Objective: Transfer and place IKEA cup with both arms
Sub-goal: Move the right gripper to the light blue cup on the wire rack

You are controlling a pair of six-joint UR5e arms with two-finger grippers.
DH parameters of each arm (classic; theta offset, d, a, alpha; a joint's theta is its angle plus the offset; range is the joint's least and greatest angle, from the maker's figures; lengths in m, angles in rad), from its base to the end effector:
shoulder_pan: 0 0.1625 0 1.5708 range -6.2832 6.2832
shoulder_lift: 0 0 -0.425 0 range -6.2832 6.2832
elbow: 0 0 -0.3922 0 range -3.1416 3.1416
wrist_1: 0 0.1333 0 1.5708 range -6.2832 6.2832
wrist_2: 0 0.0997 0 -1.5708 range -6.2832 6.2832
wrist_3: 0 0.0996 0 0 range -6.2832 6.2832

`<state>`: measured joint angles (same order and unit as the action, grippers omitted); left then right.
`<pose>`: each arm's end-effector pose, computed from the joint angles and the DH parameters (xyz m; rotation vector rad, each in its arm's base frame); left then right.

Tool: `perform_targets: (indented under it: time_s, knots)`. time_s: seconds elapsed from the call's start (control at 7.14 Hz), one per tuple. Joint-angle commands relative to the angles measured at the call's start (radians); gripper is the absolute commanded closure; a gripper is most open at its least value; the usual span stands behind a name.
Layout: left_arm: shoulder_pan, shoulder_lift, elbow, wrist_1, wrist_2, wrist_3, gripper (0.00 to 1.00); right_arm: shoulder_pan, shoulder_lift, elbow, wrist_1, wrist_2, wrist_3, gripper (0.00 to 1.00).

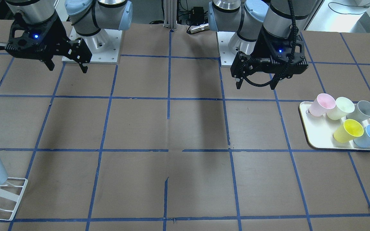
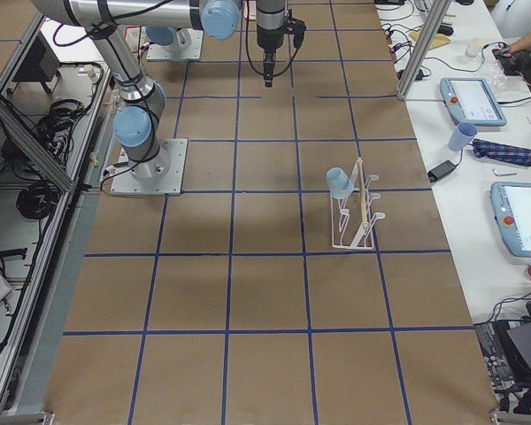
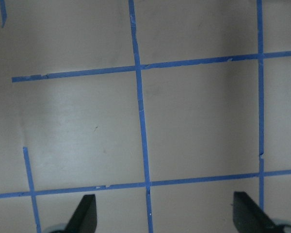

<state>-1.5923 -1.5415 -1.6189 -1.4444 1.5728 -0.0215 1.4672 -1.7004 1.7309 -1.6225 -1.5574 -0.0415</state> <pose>-0.1436 -0.4865 0.4916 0.0002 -3.1367 0.1689 0.0885 -0.4504 0.4745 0.0969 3.1281 -0.0346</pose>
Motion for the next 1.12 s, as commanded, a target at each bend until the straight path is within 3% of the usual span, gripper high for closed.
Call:
perform_targets:
  time_s: [0.0, 0.7, 0.98]
  knots:
    - [0.008, 0.0, -0.001, -0.002, 0.0, 0.0, 0.0, -0.106, 0.051, 0.027, -0.147, -0.001, -0.206, 0.0]
    - [0.014, 0.001, -0.001, -0.004, -0.002, 0.0, 0.0, -0.255, 0.263, 0.041, -0.534, -0.006, -0.504, 0.0]
    - [0.014, 0.001, -0.001, -0.004, -0.002, 0.0, 0.0, -0.277, 0.283, 0.062, -0.557, -0.003, -0.607, 0.0]
